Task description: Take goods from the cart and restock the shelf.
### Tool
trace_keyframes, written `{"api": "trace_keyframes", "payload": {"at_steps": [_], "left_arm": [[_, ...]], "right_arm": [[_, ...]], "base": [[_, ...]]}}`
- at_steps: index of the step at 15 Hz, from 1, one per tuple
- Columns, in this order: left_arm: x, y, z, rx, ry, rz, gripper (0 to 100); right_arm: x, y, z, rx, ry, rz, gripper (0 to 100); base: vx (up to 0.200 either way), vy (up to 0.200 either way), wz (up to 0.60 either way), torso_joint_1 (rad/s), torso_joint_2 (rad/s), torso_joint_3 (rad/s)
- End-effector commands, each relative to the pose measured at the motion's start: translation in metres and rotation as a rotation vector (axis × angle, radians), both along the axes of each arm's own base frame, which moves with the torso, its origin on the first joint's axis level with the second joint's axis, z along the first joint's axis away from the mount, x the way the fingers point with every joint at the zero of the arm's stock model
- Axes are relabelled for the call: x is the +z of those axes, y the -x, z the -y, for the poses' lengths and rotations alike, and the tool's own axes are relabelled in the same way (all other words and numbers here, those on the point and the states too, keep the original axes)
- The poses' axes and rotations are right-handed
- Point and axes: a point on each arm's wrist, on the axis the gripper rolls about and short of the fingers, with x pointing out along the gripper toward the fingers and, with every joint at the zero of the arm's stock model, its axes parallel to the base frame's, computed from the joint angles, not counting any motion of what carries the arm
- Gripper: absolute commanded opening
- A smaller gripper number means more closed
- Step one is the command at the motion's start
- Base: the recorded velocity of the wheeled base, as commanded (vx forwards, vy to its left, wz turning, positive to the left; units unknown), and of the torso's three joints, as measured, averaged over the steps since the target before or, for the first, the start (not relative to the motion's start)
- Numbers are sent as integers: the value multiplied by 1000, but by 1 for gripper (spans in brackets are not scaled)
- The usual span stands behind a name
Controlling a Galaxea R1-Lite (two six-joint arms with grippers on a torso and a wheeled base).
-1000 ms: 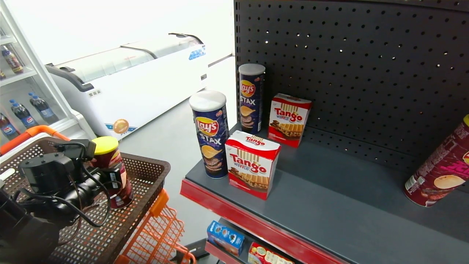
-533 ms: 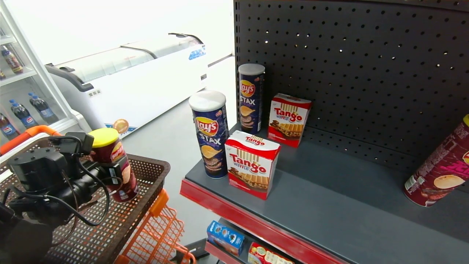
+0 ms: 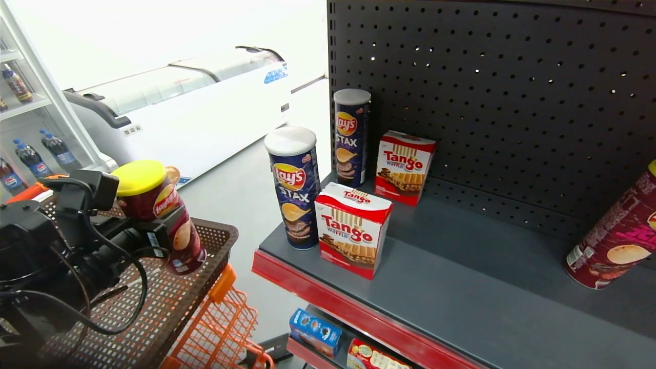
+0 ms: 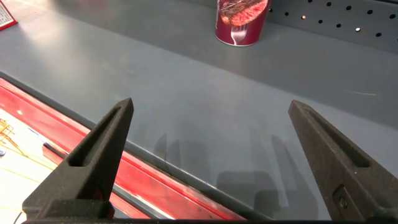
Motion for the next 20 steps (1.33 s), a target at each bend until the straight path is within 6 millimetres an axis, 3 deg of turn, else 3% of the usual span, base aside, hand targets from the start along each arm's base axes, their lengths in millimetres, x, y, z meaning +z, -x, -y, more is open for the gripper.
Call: {"api": "trace_keyframes", "payload": {"at_steps": [1,5,9,20], "left_arm": [[21,26,18,-84,-10,56,0],[20,57,35,-196,-6,62,0],[23,59,40,-372,3,95,0],[27,67,55,-537,2,99,0]], "right_arm": [[0,0,0,-1,1,1,100],[0,0,0,-1,1,1,100],[0,0,0,-1,1,1,100],[0,0,0,-1,1,1,100]], "base": [[0,0,0,0,0,0],[0,0,0,0,0,0],[0,0,0,0,0,0],[0,0,0,0,0,0]]}}
